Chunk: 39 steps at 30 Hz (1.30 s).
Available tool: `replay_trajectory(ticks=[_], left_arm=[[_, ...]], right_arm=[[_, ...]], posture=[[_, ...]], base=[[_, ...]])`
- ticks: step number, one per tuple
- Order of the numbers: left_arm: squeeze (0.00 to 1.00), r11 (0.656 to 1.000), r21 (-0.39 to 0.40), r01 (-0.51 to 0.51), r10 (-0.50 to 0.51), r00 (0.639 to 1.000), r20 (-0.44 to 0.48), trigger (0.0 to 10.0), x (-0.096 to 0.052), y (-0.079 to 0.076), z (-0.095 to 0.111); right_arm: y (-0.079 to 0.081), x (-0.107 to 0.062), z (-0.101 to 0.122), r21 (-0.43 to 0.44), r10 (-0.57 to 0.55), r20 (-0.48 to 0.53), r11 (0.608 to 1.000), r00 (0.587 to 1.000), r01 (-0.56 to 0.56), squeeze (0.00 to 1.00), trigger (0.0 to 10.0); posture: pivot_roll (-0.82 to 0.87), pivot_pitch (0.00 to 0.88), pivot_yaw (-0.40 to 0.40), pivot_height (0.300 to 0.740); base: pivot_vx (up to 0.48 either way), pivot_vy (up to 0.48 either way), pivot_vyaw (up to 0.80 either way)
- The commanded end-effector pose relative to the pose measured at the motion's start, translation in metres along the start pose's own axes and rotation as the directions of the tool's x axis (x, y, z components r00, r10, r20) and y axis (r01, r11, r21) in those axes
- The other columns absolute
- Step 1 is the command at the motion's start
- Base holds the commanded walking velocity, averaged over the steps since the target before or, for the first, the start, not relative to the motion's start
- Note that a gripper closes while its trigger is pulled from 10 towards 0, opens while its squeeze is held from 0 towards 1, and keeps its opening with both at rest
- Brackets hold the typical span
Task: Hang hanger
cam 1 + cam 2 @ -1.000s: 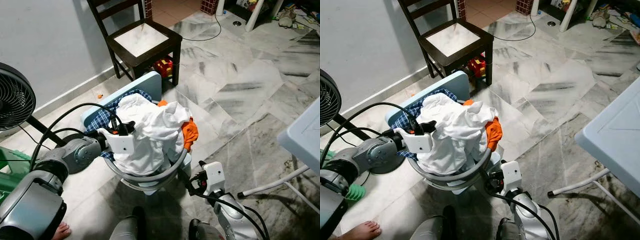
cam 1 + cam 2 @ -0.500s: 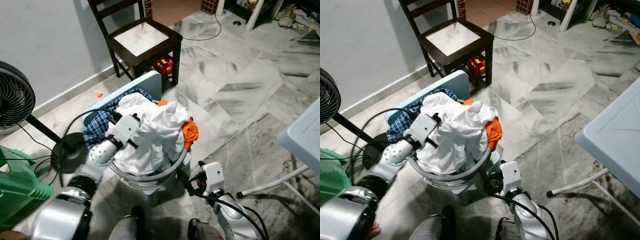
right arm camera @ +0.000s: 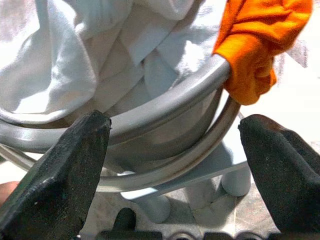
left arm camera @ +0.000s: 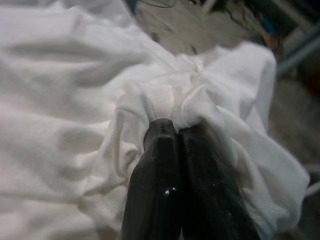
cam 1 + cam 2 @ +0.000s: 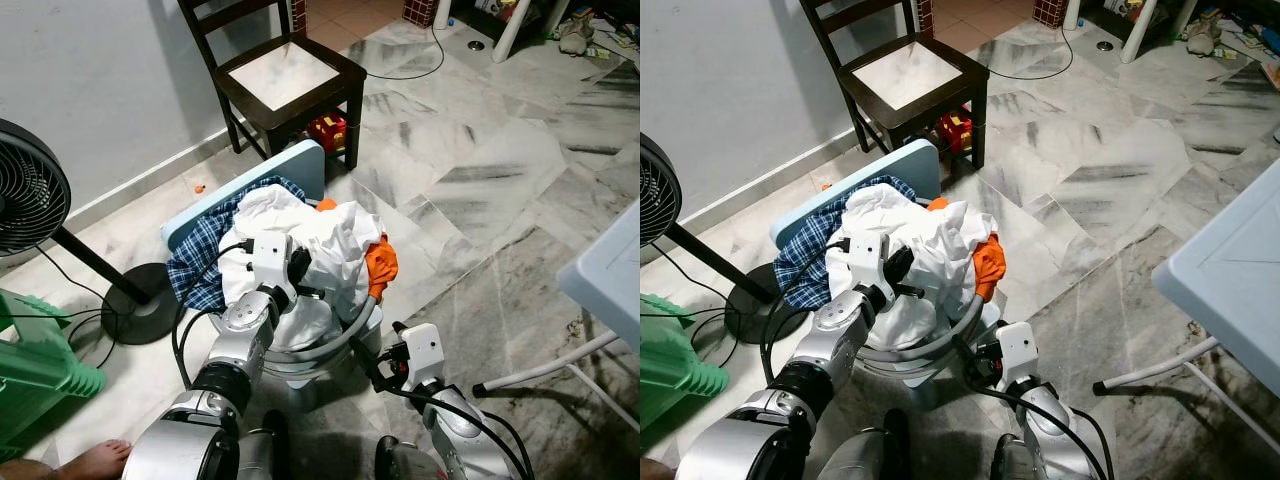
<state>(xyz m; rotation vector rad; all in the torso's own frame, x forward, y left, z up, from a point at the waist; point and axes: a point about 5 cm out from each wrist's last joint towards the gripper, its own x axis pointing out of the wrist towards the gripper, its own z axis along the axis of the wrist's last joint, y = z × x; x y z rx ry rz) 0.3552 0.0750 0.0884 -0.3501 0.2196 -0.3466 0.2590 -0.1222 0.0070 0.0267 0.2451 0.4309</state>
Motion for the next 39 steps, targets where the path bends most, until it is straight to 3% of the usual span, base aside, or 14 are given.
replay_trajectory(ticks=[1, 7, 11, 12, 13, 15, 16, 18, 19, 20, 23, 26, 33, 39], left_arm=[[0.0, 0.994, -0.094, -0.047, 0.047, 0.999, -0.01, 0.0, 0.001, 0.001, 0.0], [0.0, 0.95, -0.29, -0.117, 0.127, 0.992, 0.013, 0.0, 0.006, -0.002, 0.01], [0.0, 0.991, -0.125, -0.051, 0.05, 0.999, -0.01, 0.0, 0.005, -0.013, 0.005], [0.0, 1.0, 0.0, 0.012, -0.012, 1.0, -0.023, 3.0, 0.004, -0.019, 0.003], [0.0, 0.986, 0.147, 0.083, -0.077, 0.996, -0.043, 10.0, 0.003, -0.025, 0.0], [0.0, 0.919, 0.342, 0.197, -0.18, 0.98, -0.081, 10.0, -0.001, -0.034, -0.006], [0.0, 0.919, 0.342, 0.197, -0.18, 0.98, -0.081, 10.0, -0.001, -0.034, -0.006], [0.0, 0.849, 0.464, 0.253, -0.243, 0.967, -0.082, 10.0, -0.005, -0.037, -0.006], [0.94, 0.793, 0.543, 0.276, -0.275, 0.958, -0.085, 10.0, -0.009, -0.037, -0.005], [1.0, 0.785, 0.556, 0.272, -0.269, 0.959, -0.09, 10.0, -0.01, -0.034, -0.004], [1.0, 0.722, 0.627, 0.294, -0.296, 0.95, -0.104, 10.0, -0.015, -0.031, -0.002], [1.0, 0.704, 0.648, 0.29, -0.295, 0.95, -0.104, 10.0, -0.017, -0.03, -0.002], [1.0, 0.506, 0.798, 0.328, -0.346, 0.924, -0.16, 10.0, -0.035, -0.016, 0.009], [1.0, 0.425, 0.836, 0.347, -0.392, 0.903, -0.175, 10.0, -0.048, -0.002, 0.021]], right_arm=[[0.003, -0.005, -0.008, 0.002, 0.006, -0.024, 1.0, 1.0, -0.006, 0.0, 10.0], [0.003, -0.004, -0.008, 0.0, 0.008, -0.023, 1.0, 1.0, -0.008, 0.0, 10.0], [0.005, -0.003, -0.007, 0.002, 0.013, -0.021, 1.0, 1.0, -0.013, 0.0, 10.0], [0.006, -0.003, -0.008, 0.003, 0.014, -0.021, 1.0, 1.0, -0.014, 0.0, 10.0], [0.007, -0.003, -0.008, 0.004, 0.014, -0.023, 1.0, 1.0, -0.014, 0.0, 10.0], [0.008, -0.002, -0.009, 0.006, 0.016, -0.024, 1.0, 1.0, -0.015, 0.0, 10.0], [0.008, -0.002, -0.009, 0.006, 0.016, -0.024, 1.0, 1.0, -0.015, 0.0, 10.0], [0.01, -0.002, -0.009, 0.009, 0.017, -0.024, 1.0, 1.0, -0.017, 0.0, 10.0], [0.01, -0.002, -0.009, 0.011, 0.017, -0.024, 1.0, 1.0, -0.016, 0.0, 10.0], [0.011, -0.002, -0.01, 0.013, 0.015, -0.024, 1.0, 1.0, -0.015, 0.0, 10.0], [0.011, -0.002, -0.01, 0.015, 0.013, -0.024, 1.0, 1.0, -0.012, 0.0, 10.0], [0.011, -0.002, -0.01, 0.015, 0.012, -0.024, 1.0, 1.0, -0.011, 0.0, 10.0], [0.005, -0.003, -0.01, 0.014, 0.002, -0.024, 1.0, 1.0, -0.002, 0.0, 10.0], [0.005, -0.002, -0.01, 0.011, 0.008, -0.029, 1.0, 1.0, -0.008, 0.0, 10.0]], posture=[[-0.02, 0.262, 0.052, 0.74], [-0.02, 0.263, 0.052, 0.74], [-0.01, 0.268, 0.057, 0.74], [-0.01, 0.269, 0.059, 0.74], [-0.01, 0.269, 0.061, 0.74], [-0.01, 0.27, 0.062, 0.74], [-0.01, 0.27, 0.062, 0.74], [-0.01, 0.269, 0.069, 0.74], [-0.01, 0.269, 0.07, 0.74], [0.0, 0.268, 0.074, 0.74], [0.0, 0.265, 0.079, 0.74], [0.0, 0.265, 0.079, 0.74], [0.0, 0.259, 0.078, 0.74], [0.01, 0.256, 0.078, 0.74]], base=[[0.0, 0.0, 0.0], [0.0, 0.0, 0.0], [0.0, 0.0, 0.0], [0.0, 0.0, 0.0], [0.0, 0.0, 0.0], [0.0, 0.0, 0.0], [0.0, 0.0, 0.0], [0.0, 0.0, 0.0], [0.0, 0.0, 0.0], [0.0, 0.0, 0.0], [0.0, 0.0, 0.0], [0.0, 0.0, 0.0], [0.0, 0.0, 0.0], [0.0, 0.0, 0.0]])
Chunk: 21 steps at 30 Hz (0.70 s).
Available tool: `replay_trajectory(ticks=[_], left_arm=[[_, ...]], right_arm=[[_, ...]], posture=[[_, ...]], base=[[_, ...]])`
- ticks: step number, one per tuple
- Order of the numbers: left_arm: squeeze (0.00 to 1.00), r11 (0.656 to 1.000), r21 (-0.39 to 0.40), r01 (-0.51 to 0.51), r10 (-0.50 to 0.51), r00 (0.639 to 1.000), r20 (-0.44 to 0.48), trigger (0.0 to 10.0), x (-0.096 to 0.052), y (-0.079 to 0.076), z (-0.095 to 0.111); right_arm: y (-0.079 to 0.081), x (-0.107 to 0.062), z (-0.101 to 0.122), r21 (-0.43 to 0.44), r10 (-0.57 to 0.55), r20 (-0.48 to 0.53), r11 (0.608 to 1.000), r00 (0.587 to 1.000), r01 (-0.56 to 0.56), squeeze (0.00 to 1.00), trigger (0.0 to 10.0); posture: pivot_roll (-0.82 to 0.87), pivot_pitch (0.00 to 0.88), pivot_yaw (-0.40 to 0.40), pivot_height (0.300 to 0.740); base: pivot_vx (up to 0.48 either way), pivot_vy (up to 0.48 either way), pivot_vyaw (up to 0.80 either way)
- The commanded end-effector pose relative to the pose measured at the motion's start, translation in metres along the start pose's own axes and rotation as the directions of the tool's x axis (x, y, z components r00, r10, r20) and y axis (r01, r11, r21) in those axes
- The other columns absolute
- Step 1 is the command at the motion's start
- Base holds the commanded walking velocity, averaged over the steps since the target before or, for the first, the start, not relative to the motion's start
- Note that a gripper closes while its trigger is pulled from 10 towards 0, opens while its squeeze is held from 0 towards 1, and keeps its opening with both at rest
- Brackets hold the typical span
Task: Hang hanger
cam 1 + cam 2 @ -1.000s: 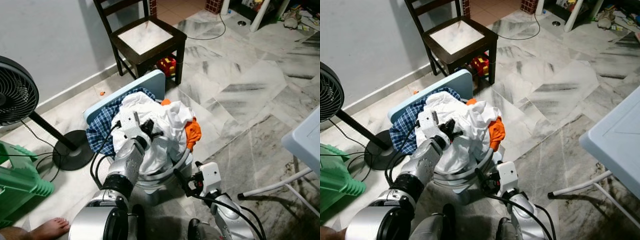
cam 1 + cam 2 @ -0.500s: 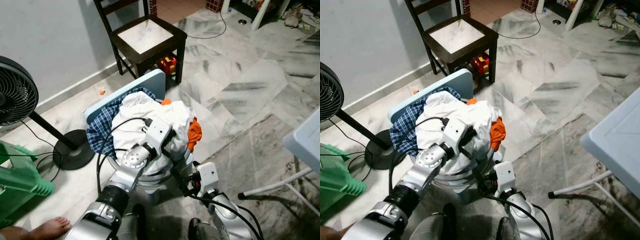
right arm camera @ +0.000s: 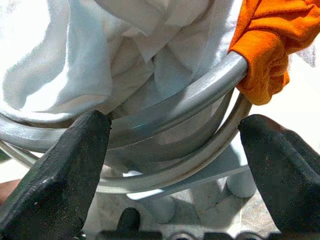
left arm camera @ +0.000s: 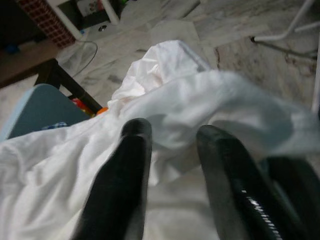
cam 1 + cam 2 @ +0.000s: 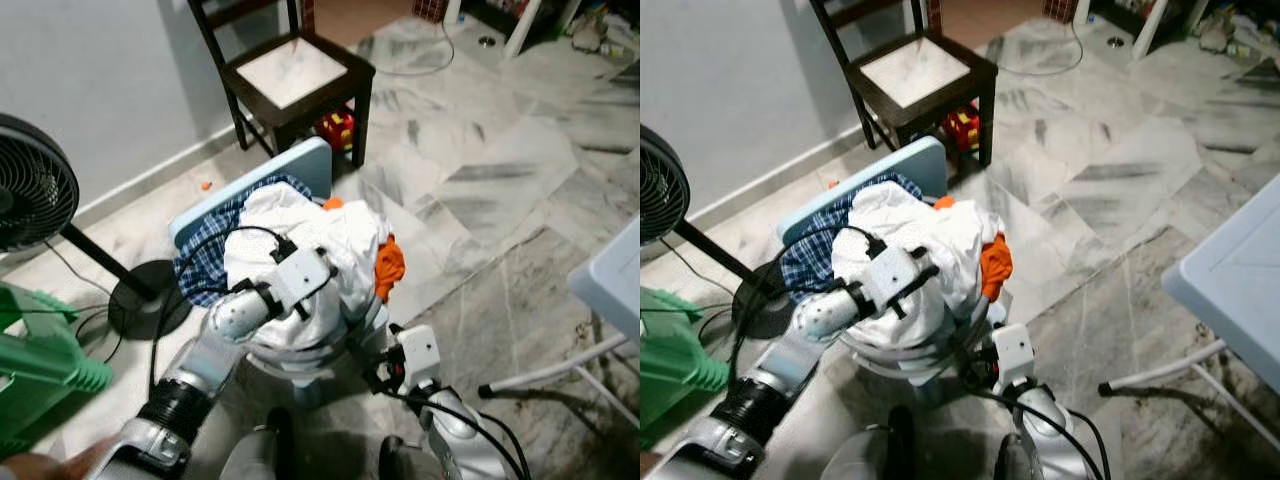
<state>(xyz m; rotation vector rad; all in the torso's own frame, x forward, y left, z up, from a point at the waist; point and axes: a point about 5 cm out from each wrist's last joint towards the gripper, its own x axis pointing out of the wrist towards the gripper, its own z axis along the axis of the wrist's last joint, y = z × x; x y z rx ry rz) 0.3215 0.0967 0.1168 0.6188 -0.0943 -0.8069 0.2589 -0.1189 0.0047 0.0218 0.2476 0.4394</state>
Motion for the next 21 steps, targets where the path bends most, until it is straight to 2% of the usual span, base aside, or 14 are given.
replay_trajectory(ticks=[1, 3, 4, 7, 9, 11, 12, 14, 18, 21], left_arm=[[1.0, 0.999, 0.015, 0.046, -0.046, 0.998, 0.048, 10.0, -0.007, -0.004, 0.002], [1.0, 0.997, 0.046, 0.065, -0.067, 0.996, 0.061, 10.0, -0.011, -0.005, 0.001], [1.0, 0.991, 0.104, 0.086, -0.094, 0.993, 0.073, 10.0, -0.019, -0.006, -0.001], [1.0, 0.98, 0.173, 0.099, -0.115, 0.99, 0.083, 10.0, -0.033, -0.002, -0.004], [1.0, 0.977, 0.188, 0.102, -0.118, 0.99, 0.08, 10.0, -0.036, 0.0, -0.004], [1.0, 0.964, 0.242, 0.107, -0.124, 0.991, 0.055, 10.0, -0.047, 0.014, -0.011], [1.0, 0.964, 0.242, 0.107, -0.124, 0.991, 0.055, 10.0, -0.047, 0.014, -0.011], [1.0, 0.944, 0.307, 0.117, -0.133, 0.991, 0.031, 10.0, -0.056, 0.027, -0.016], [1.0, 0.926, 0.368, 0.078, -0.062, 0.997, -0.055, 10.0, -0.07, 0.06, -0.029], [1.0, 0.92, 0.388, 0.052, -0.018, 0.996, -0.089, 10.0, -0.074, 0.072, -0.033]], right_arm=[[0.003, -0.003, -0.008, 0.016, 0.002, -0.026, 1.0, 1.0, -0.001, 0.0, 10.0], [0.004, -0.002, -0.008, 0.017, 0.004, -0.026, 1.0, 1.0, -0.004, 0.0, 10.0], [0.004, -0.002, -0.008, 0.017, 0.007, -0.025, 1.0, 1.0, -0.006, 0.0, 10.0], [0.005, -0.003, -0.009, 0.018, 0.008, -0.026, 1.0, 1.0, -0.008, 0.0, 10.0], [0.005, -0.003, -0.009, 0.019, 0.009, -0.027, 1.0, 1.0, -0.008, 0.0, 10.0], [0.004, -0.005, -0.012, 0.018, 0.008, -0.036, 1.0, 0.999, -0.007, 0.0, 10.0], [0.004, -0.005, -0.012, 0.018, 0.008, -0.036, 1.0, 0.999, -0.007, 0.0, 10.0], [0.003, -0.007, -0.013, 0.018, 0.007, -0.041, 1.0, 0.999, -0.006, 0.0, 10.0], [0.003, -0.01, -0.016, 0.02, 0.004, -0.049, 1.0, 0.999, -0.003, 0.0, 10.0], [0.004, -0.011, -0.018, 0.022, 0.005, -0.055, 1.0, 0.998, -0.004, 0.0, 10.0]], posture=[[0.02, 0.256, 0.078, 0.74], [0.02, 0.257, 0.078, 0.74], [0.02, 0.259, 0.079, 0.74], [0.02, 0.263, 0.077, 0.74], [0.02, 0.264, 0.076, 0.74], [0.01, 0.269, 0.075, 0.74], [0.01, 0.269, 0.075, 0.74], [0.01, 0.272, 0.075, 0.74], [0.01, 0.281, 0.076, 0.74], [0.01, 0.285, 0.076, 0.74]], base=[[0.0, 0.0, 0.0], [0.0, 0.0, 0.0], [0.0, 0.0, 0.0], [0.0, 0.0, 0.0], [0.0, 0.0, 0.0], [0.0, 0.0, 0.0], [0.0, 0.0, 0.0], [0.0, 0.0, 0.0], [0.0, 0.0, 0.0], [0.0, 0.0, 0.0]])
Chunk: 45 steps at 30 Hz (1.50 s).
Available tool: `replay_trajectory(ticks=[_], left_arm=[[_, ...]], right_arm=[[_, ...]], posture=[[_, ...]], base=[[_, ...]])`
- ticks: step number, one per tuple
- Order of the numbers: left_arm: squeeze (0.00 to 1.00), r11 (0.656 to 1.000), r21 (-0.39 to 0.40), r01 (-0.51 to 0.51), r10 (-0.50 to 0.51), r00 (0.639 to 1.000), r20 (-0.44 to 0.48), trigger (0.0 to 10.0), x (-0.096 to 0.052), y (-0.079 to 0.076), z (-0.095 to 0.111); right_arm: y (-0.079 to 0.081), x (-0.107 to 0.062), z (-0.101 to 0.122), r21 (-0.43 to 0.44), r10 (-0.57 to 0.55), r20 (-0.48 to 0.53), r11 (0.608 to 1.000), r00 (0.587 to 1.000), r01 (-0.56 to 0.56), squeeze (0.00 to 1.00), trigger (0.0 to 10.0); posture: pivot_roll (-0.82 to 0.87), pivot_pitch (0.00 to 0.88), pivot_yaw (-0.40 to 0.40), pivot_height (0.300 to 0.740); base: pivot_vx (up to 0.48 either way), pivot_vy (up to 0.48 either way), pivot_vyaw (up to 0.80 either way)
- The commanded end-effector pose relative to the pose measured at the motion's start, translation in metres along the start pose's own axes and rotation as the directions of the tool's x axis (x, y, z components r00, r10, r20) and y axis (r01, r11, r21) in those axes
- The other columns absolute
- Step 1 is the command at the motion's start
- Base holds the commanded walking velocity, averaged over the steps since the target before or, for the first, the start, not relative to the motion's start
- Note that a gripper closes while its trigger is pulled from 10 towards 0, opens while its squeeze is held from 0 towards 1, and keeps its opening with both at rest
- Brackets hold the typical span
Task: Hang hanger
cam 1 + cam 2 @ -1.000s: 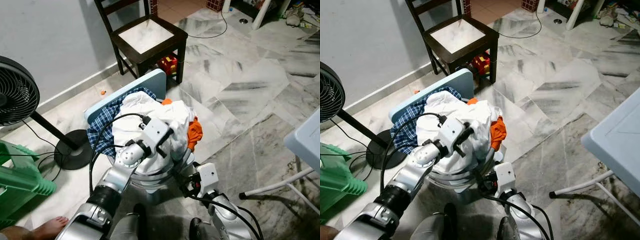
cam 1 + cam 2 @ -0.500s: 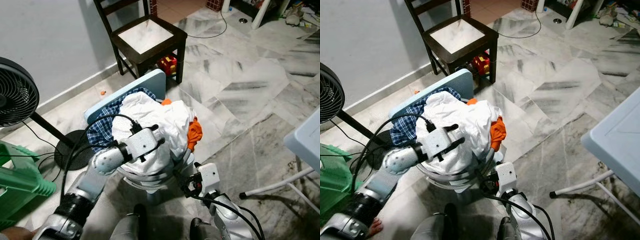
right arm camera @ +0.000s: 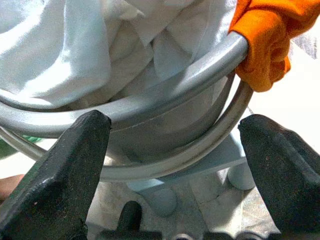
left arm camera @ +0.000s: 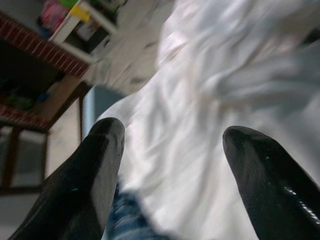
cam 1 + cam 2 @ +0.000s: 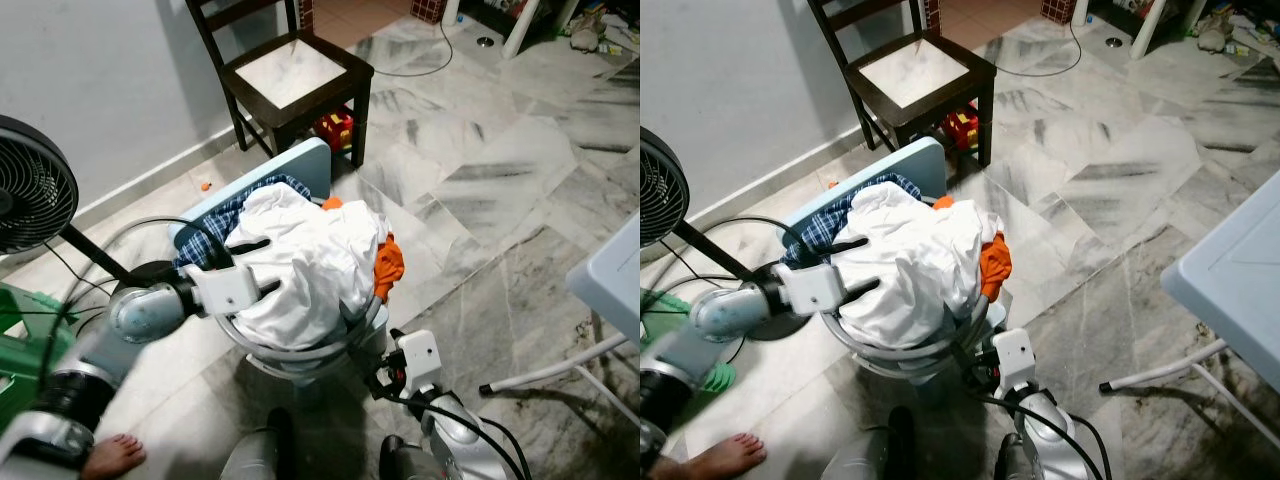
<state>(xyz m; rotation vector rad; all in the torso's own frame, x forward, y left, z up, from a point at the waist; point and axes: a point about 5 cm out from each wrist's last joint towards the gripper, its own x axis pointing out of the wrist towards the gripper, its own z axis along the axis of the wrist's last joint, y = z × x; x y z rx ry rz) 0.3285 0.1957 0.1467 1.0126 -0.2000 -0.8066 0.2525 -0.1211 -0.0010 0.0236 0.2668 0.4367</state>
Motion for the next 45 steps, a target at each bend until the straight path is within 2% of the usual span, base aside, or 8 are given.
replay_trajectory(ticks=[1, 6, 7, 8, 9, 21, 31, 45], left_arm=[[1.0, 1.0, 0.012, -0.011, 0.011, 0.999, -0.053, 10.0, -0.006, 0.001, -0.01], [1.0, 0.997, 0.072, -0.04, 0.045, 0.996, -0.075, 10.0, -0.002, 0.011, -0.012], [0.77, 0.994, 0.107, -0.022, 0.028, 0.998, -0.055, 10.0, 0.003, 0.01, -0.009], [0.31, 0.992, 0.122, -0.013, 0.019, 0.999, -0.042, 10.0, 0.006, 0.009, -0.007], [0.0, 0.992, 0.129, -0.012, 0.016, 1.0, -0.027, 10.0, 0.01, 0.01, -0.004], [0.0, 0.992, 0.08, -0.093, 0.085, 0.992, 0.095, 10.0, 0.04, 0.026, 0.022], [0.0, 0.971, -0.237, 0.016, 0.016, 0.991, 0.135, 10.0, 0.062, 0.018, 0.029], [0.0, 0.879, -0.436, 0.194, -0.152, 0.98, 0.13, 10.0, 0.07, -0.001, 0.022]], right_arm=[[0.005, -0.006, -0.013, 0.015, 0.011, -0.041, 1.0, 0.999, -0.01, 0.0, 10.0], [0.01, -0.008, -0.017, 0.013, 0.027, -0.054, 1.0, 0.998, -0.026, 0.0, 10.0], [0.011, -0.008, -0.017, 0.011, 0.031, -0.057, 0.999, 0.998, -0.03, 0.0, 10.0], [0.011, -0.008, -0.017, 0.01, 0.032, -0.057, 0.999, 0.998, -0.031, 0.0, 10.0], [0.01, -0.008, -0.017, 0.009, 0.032, -0.058, 0.999, 0.998, -0.031, 0.0, 10.0], [0.008, -0.008, -0.016, 0.009, 0.019, -0.055, 1.0, 0.998, -0.019, 0.0, 10.0], [0.01, -0.007, -0.016, 0.014, 0.021, -0.052, 1.0, 0.998, -0.021, 0.0, 10.0], [0.009, -0.01, -0.017, 0.013, 0.019, -0.056, 1.0, 0.998, -0.019, 0.0, 10.0]], posture=[[0.01, 0.29, 0.074, 0.74], [0.01, 0.295, 0.067, 0.74], [0.01, 0.297, 0.066, 0.74], [0.01, 0.297, 0.065, 0.74], [0.01, 0.297, 0.065, 0.74], [-0.01, 0.293, 0.073, 0.74], [-0.01, 0.294, 0.071, 0.74], [-0.03, 0.297, 0.069, 0.74]], base=[[0.0, 0.0, 0.0], [0.0, 0.0, 0.0], [0.0, 0.0, 0.0], [0.0, 0.0, 0.0], [0.0, 0.0, 0.0], [0.0, 0.0, 0.0], [0.0, 0.0, 0.0], [0.0, 0.0, 0.0]])
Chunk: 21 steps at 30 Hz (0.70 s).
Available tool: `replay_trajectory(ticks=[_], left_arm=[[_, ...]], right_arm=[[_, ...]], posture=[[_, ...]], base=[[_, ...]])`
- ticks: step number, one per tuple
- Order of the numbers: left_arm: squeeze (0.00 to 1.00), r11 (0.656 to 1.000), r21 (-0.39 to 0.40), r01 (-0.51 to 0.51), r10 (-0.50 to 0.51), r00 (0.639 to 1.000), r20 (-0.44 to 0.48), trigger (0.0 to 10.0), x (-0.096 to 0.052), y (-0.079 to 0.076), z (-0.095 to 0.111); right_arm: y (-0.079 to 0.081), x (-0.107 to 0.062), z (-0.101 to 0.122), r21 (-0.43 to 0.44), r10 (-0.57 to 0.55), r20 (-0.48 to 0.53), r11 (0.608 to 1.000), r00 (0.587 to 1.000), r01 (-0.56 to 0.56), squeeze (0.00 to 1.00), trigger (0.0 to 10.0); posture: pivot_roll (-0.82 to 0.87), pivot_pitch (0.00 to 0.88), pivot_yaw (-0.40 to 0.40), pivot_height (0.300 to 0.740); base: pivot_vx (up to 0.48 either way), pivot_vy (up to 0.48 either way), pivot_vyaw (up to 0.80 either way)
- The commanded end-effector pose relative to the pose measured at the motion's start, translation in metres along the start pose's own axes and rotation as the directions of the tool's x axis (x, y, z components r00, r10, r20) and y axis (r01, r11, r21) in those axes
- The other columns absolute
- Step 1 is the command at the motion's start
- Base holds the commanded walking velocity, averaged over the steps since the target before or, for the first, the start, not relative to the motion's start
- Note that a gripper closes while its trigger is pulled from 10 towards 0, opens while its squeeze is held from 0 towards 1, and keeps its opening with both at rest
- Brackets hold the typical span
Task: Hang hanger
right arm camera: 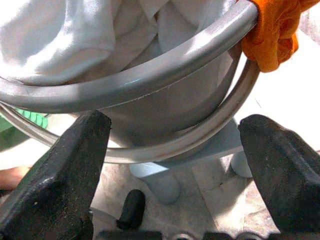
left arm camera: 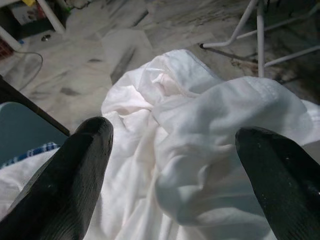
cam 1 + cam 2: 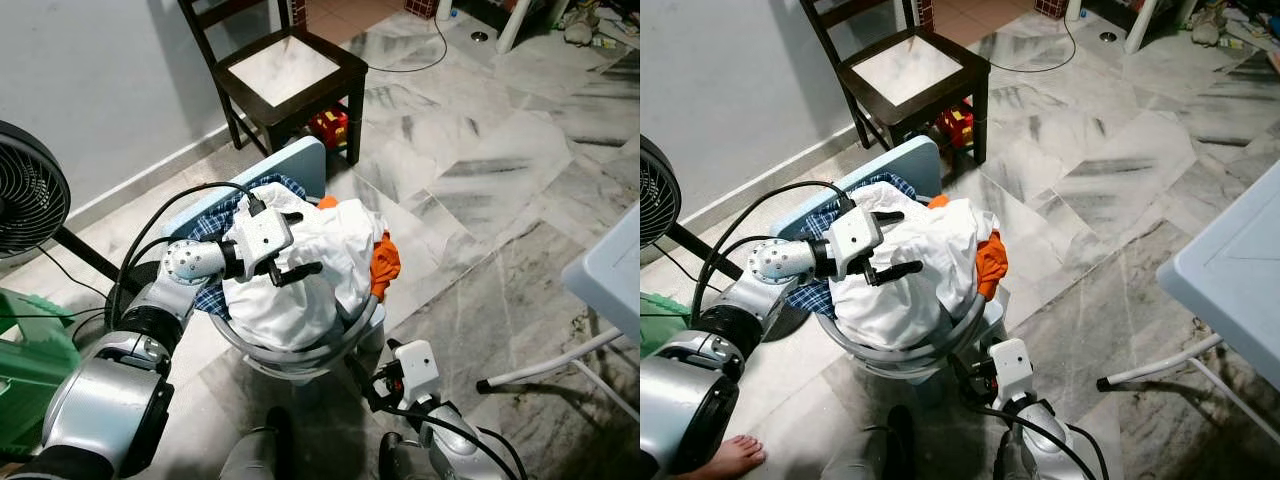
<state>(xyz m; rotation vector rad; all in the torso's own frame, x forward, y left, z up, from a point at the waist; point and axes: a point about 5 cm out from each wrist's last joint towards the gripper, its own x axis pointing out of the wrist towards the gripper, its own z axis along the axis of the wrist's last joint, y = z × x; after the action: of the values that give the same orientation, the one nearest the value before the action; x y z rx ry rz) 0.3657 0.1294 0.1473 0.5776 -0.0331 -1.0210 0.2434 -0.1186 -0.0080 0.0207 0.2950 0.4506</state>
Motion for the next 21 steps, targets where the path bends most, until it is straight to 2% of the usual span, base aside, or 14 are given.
replay_trajectory(ticks=[1, 4, 5, 6, 8, 14, 17, 21], left_arm=[[0.0, 0.999, -0.036, -0.01, 0.009, 0.999, -0.038, 10.0, -0.001, -0.001, -0.007], [0.0, 0.999, -0.046, -0.014, 0.011, 0.998, -0.061, 10.0, -0.001, -0.003, -0.011], [0.0, 0.998, -0.053, -0.021, 0.018, 0.997, -0.07, 3.3, -0.001, -0.004, -0.012], [0.0, 0.995, -0.085, -0.043, 0.036, 0.996, -0.083, 0.0, -0.001, -0.005, -0.016], [0.0, 0.992, -0.107, -0.063, 0.053, 0.994, -0.094, 0.0, -0.001, -0.006, -0.019], [0.0, 0.992, -0.092, -0.083, 0.075, 0.993, -0.095, 0.0, 0.002, -0.008, -0.019], [0.0, 0.991, -0.093, -0.095, 0.088, 0.993, -0.079, 0.0, 0.004, -0.007, -0.016], [0.0, 0.99, -0.094, -0.106, 0.1, 0.993, -0.066, 0.0, 0.006, -0.008, -0.014]], right_arm=[[0.003, -0.005, -0.009, 0.011, 0.005, -0.028, 1.0, 1.0, -0.005, 0.0, 10.0], [0.003, -0.005, -0.009, 0.011, 0.005, -0.028, 1.0, 1.0, -0.005, 0.0, 10.0], [0.003, -0.005, -0.009, 0.011, 0.005, -0.028, 1.0, 1.0, -0.005, 0.0, 10.0], [0.003, -0.005, -0.009, 0.01, 0.005, -0.028, 1.0, 1.0, -0.005, 0.0, 10.0], [0.003, -0.005, -0.008, 0.008, 0.005, -0.027, 1.0, 1.0, -0.005, 0.0, 10.0], [0.001, -0.005, -0.007, 0.001, 0.001, -0.021, 1.0, 1.0, -0.001, 0.0, 10.0], [-0.005, -0.006, 0.0, 0.002, -0.01, 0.018, 1.0, 1.0, 0.01, 0.0, 10.0], [-0.018, -0.006, 0.027, -0.007, -0.064, 0.139, 0.998, 0.988, 0.065, 0.0, 10.0]], posture=[[-0.03, 0.296, 0.068, 0.74], [-0.04, 0.294, 0.067, 0.74], [-0.04, 0.292, 0.066, 0.74], [-0.05, 0.291, 0.065, 0.74], [-0.05, 0.289, 0.062, 0.74], [-0.05, 0.288, 0.062, 0.74], [-0.05, 0.288, 0.062, 0.74], [-0.05, 0.282, 0.072, 0.74]], base=[[0.0, 0.0, 0.0], [0.0, 0.0, 0.0], [0.0, 0.0, 0.0], [0.0, 0.0, 0.0], [0.0, 0.0, 0.0], [0.0, 0.0, 0.0], [0.0, 0.0, 0.0], [0.0, 0.0, 0.0]])
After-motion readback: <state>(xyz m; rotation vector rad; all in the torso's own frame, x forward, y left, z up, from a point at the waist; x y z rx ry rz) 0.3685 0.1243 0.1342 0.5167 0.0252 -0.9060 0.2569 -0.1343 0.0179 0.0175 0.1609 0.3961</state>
